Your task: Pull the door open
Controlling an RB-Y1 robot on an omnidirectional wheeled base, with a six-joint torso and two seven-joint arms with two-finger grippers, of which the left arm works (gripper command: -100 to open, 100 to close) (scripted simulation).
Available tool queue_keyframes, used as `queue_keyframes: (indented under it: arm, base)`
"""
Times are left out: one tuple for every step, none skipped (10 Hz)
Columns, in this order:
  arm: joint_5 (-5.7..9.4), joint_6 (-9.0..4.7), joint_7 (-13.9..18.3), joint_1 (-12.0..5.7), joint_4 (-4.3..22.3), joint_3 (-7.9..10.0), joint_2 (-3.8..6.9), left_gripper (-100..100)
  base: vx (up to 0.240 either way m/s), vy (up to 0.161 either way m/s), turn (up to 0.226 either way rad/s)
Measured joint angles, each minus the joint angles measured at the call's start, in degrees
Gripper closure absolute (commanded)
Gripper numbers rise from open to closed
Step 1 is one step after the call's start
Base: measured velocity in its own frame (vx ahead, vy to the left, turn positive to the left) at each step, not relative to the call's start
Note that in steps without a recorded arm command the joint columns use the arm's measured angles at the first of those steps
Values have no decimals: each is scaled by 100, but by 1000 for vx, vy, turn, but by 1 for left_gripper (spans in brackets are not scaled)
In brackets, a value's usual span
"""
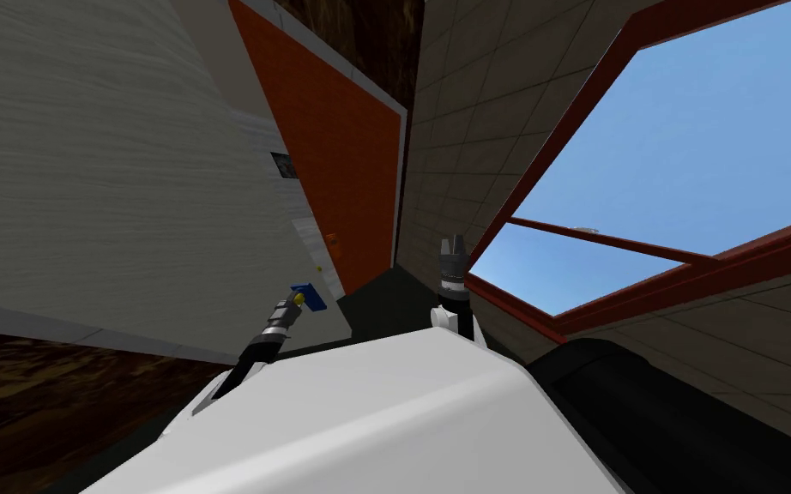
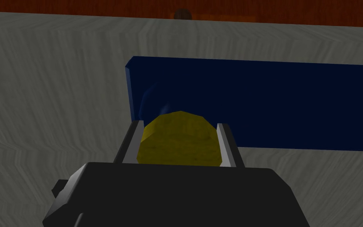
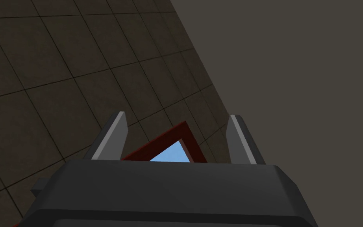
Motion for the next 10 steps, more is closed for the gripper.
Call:
queue_keyframes:
  arm:
    - [-4,0,7,25,9,-17,2,100]
    - [3,-36,35,71,9,-20,55,100]
    - [8,-103,78,108,-13,-31,114,100]
    - [7,-176,118,139,-22,-62,161,100]
    - [6,-257,156,178,-18,-89,215,100]
    - [8,-344,200,218,-7,-113,282,100]
    - [11,-424,244,290,-20,-130,349,100]
    - [13,-485,288,366,-42,-157,413,100]
    - [13,-549,329,425,-47,-190,465,100]
    - [9,-605,361,457,-51,-222,506,100]
  base:
    - [-142,51,-148]
    - [-219,90,-183]
    - [-196,97,-143]
    - [-194,71,-150]
    - [-217,57,-126]
    - [-220,52,-125]
    - [-203,74,-123]
    - [-203,105,-168]
    - [-207,92,-126]
    - [-192,111,-98]
